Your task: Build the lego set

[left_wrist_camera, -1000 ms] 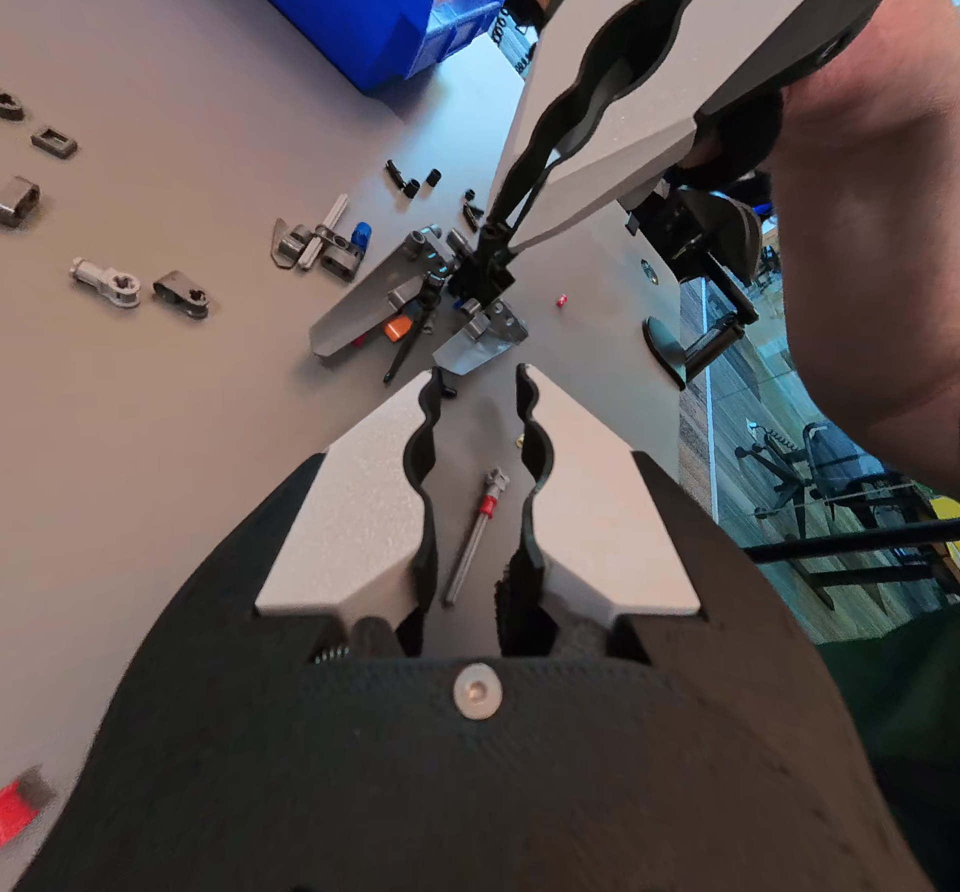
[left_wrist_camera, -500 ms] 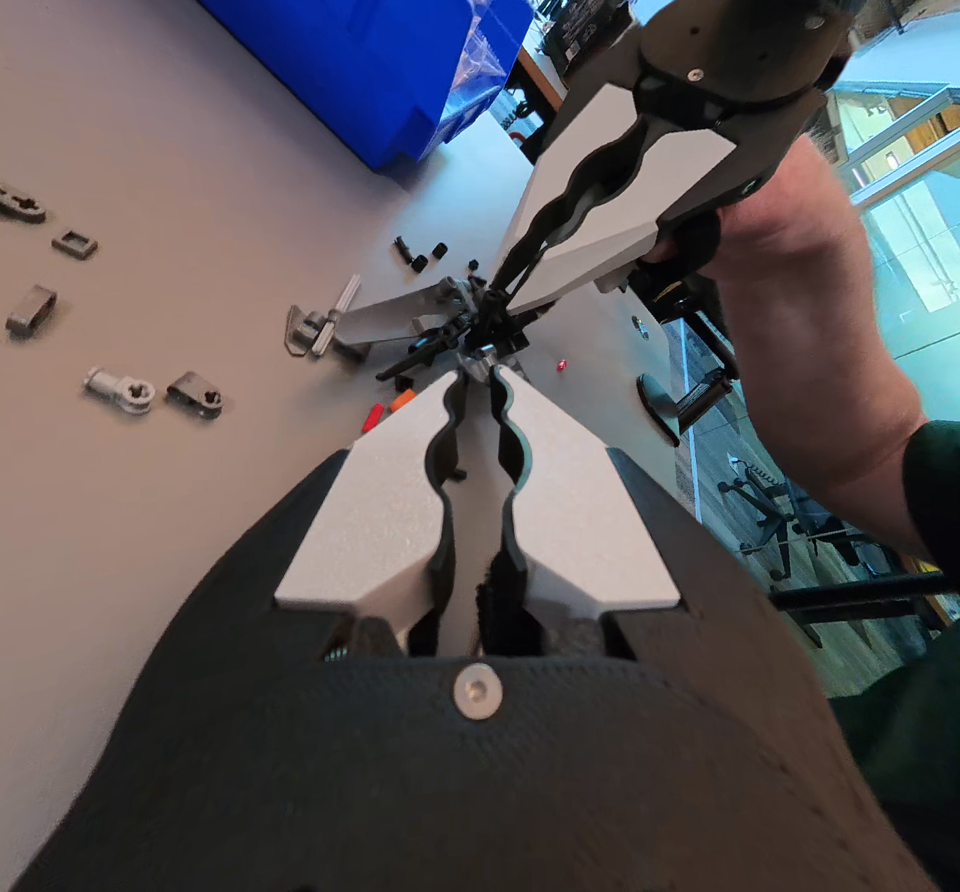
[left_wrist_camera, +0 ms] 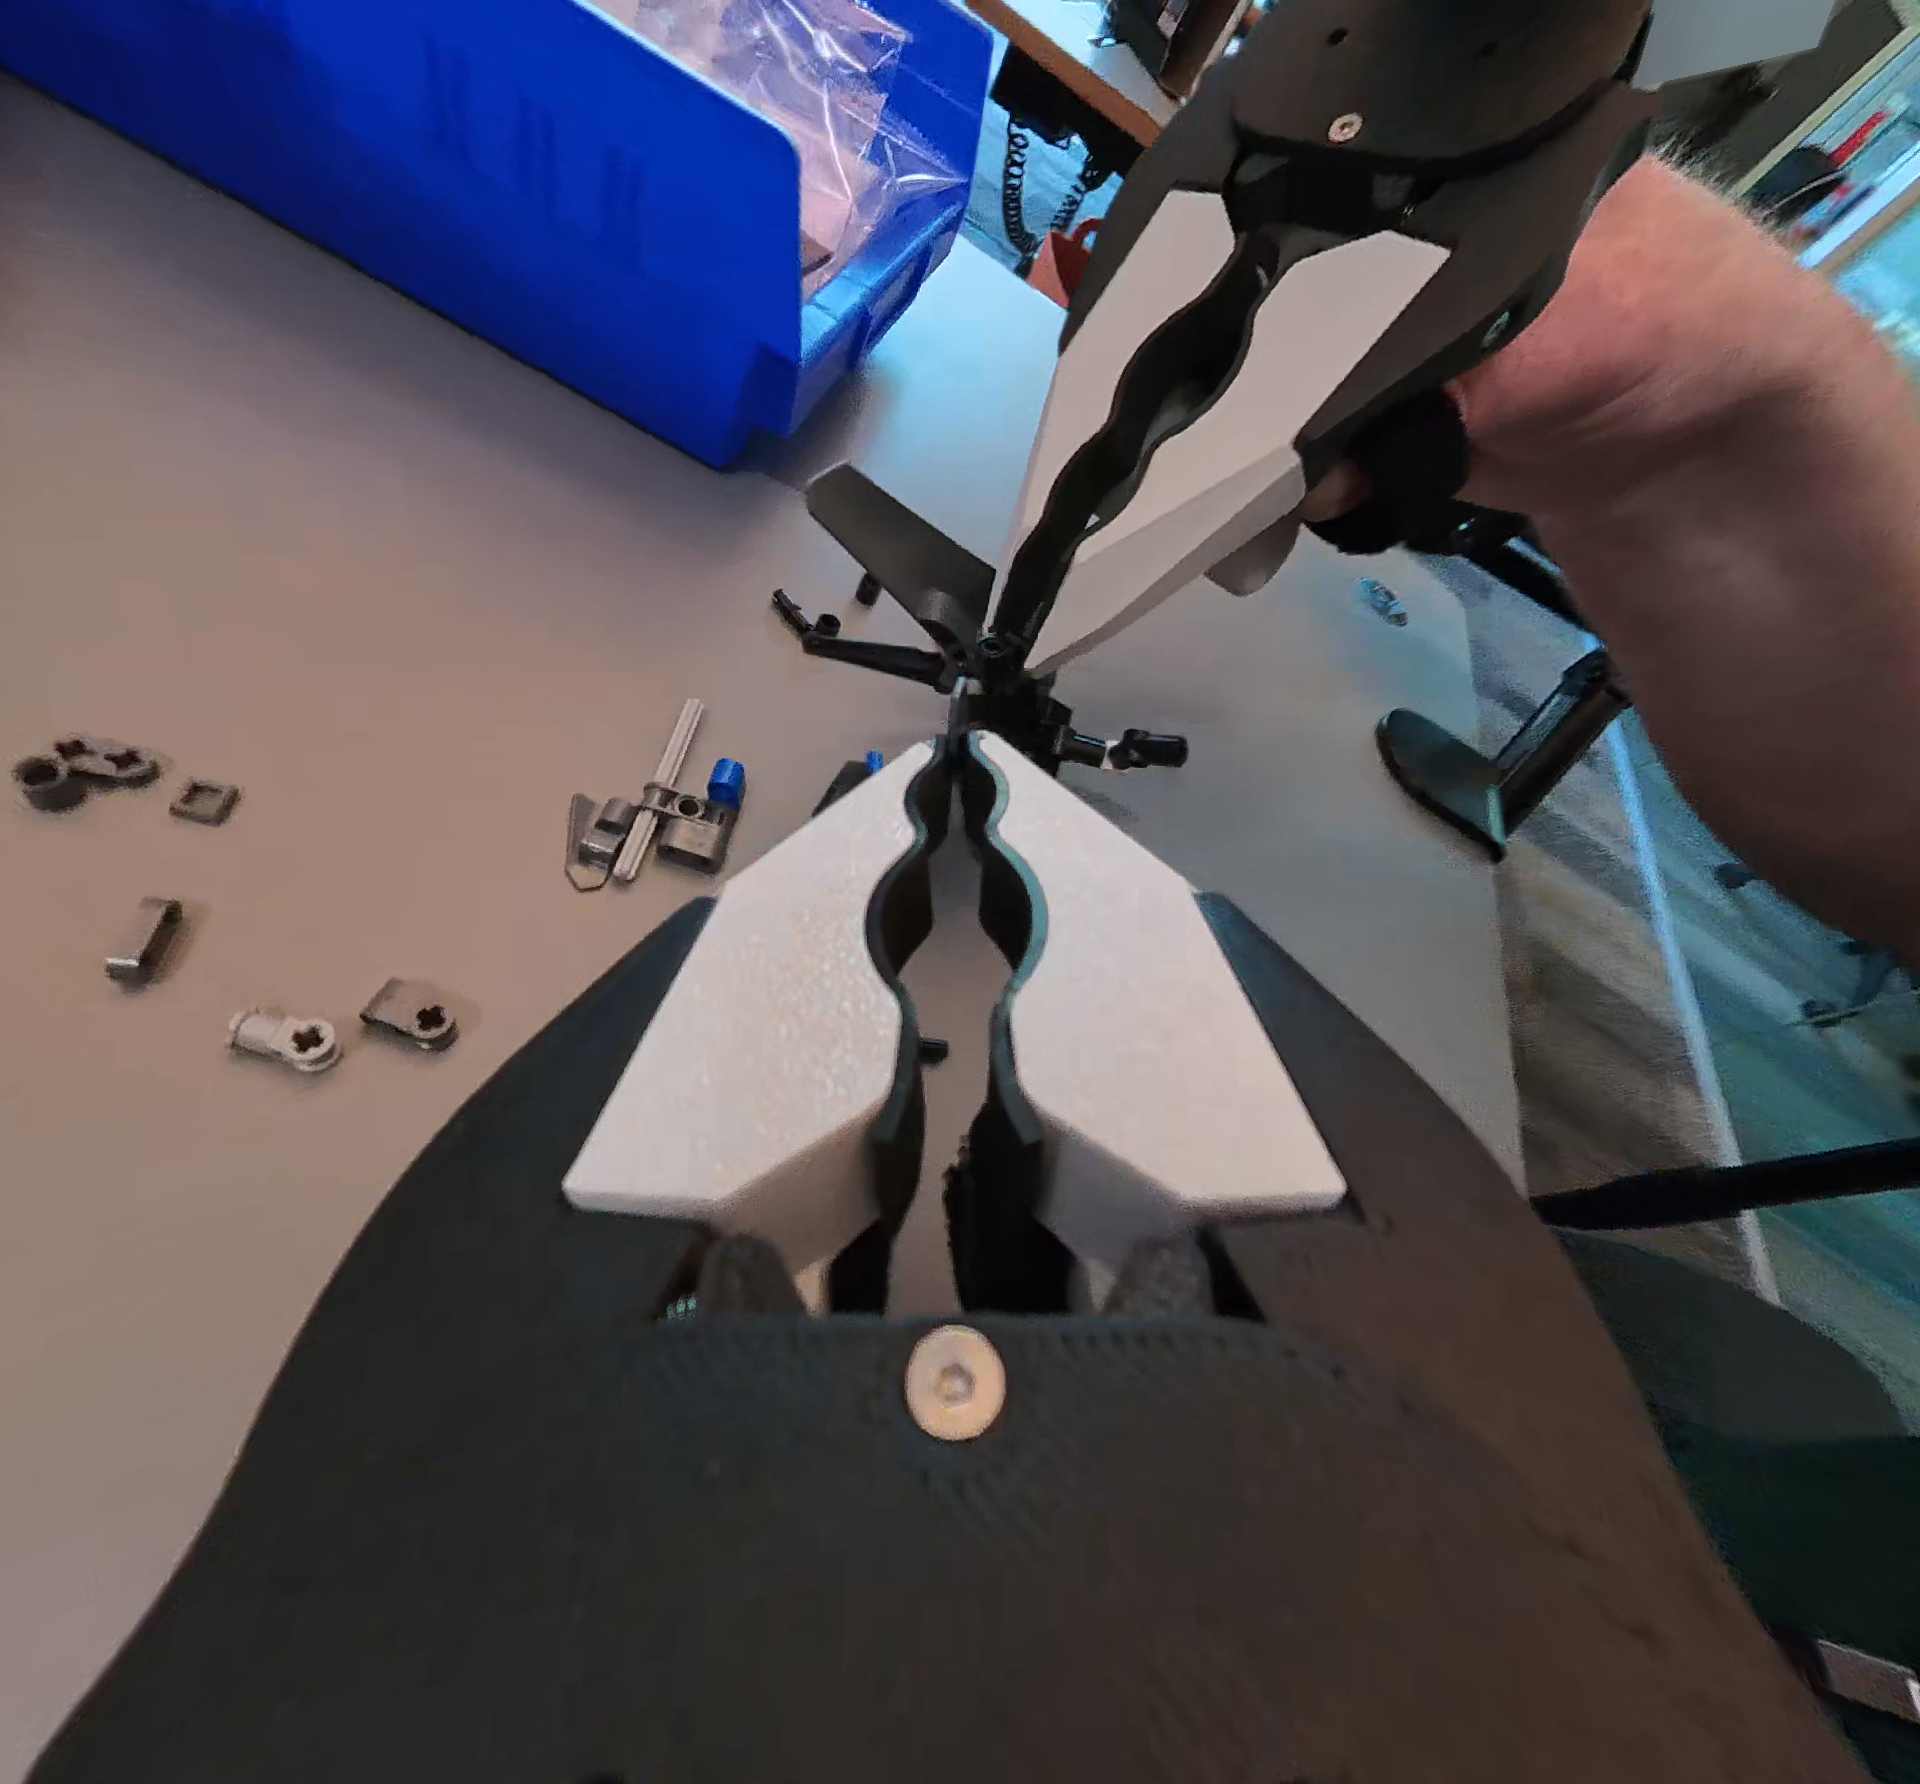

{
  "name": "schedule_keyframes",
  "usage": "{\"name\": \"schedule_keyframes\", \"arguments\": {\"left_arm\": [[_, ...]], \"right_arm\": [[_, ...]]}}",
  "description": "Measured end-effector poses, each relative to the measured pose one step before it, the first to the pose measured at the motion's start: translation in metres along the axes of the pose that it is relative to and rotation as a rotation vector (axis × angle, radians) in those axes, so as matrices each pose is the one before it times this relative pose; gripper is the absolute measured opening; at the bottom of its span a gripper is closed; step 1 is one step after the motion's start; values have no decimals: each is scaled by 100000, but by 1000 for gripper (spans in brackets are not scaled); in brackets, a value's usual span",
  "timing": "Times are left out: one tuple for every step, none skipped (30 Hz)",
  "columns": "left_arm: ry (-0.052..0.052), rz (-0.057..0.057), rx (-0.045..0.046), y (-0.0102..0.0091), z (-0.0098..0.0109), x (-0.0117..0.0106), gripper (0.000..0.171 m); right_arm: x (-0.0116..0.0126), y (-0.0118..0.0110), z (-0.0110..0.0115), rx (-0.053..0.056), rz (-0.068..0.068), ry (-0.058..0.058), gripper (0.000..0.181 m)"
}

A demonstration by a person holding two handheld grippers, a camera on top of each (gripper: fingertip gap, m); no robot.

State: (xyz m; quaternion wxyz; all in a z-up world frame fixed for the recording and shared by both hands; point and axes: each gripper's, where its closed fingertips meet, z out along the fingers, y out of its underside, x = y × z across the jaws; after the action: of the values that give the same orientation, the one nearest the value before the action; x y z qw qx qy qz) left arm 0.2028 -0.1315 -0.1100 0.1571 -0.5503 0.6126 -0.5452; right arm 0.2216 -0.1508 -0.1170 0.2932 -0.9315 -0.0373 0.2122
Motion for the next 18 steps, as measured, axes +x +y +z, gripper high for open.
{"name": "schedule_keyframes", "arguments": {"left_arm": [[-1414, 2522, -79, -121, 38, 90, 0], [-1358, 2619, -172, -84, 42, 106, 0], [-866, 2208, -729, 7, 74, 143, 0], [-788, 1627, -190, -48, 54, 116, 0], [-1564, 2325, -218, -35, 39, 28, 0], [-1384, 2489, -475, -25, 35, 54, 0], [-748, 1537, -210, -68, 35, 116, 0], [-708, 1062, 308, -119, 14, 78, 0], [-749, 1861, -348, -32, 28, 75, 0], [-752, 1927, -806, 48, 38, 58, 0], [-349, 1008, 37, -57, 6, 66, 0], [257, 157, -29, -27, 1, 100, 0], [81, 351, -207, 6, 22, 69, 0], [-383, 824, -81, -3, 6, 15, 0], [-176, 459, 25, -27, 17, 34, 0], [210, 87, -64, -10, 28, 63, 0], [72, 148, 8, -24, 21, 45, 0], [-104, 231, 76, -34, 25, 15, 0]], "right_arm": [[39, 151, -99, -467, 510, 324, 5], [45, 12, -93, 223, -18, 567, 5], [17, -11, -101, 335, -215, 554, 5], [-7, 93, -74, -539, 176, 299, 5], [-51, 11, -54, -212, -164, 150, 5], [-89, -97, -52, 420, 101, -235, 5], [50, -19, -37, -61, 450, 386, 5], [139, 143, 22, -1179, 229, 869, 5], [76, 45, 45, -658, -412, 621, 5], [2, -164, 4, 743, -435, 432, 5], [-25, -11, 13, -461, 216, 213, 5], [-13, -2, 18, -697, -314, 517, 5], [47, -94, -1, -253, -722, 1122, 5], [-90, -104, 35, -335, -128, 19, 5], [-154, -48, 75, -687, -28, -498, 5], [7, 23, 79, -1078, 73, 371, 5], [155, 130, 98, -1626, -22, 1053, 5], [125, 135, 106, -1493, 71, 747, 5]]}}
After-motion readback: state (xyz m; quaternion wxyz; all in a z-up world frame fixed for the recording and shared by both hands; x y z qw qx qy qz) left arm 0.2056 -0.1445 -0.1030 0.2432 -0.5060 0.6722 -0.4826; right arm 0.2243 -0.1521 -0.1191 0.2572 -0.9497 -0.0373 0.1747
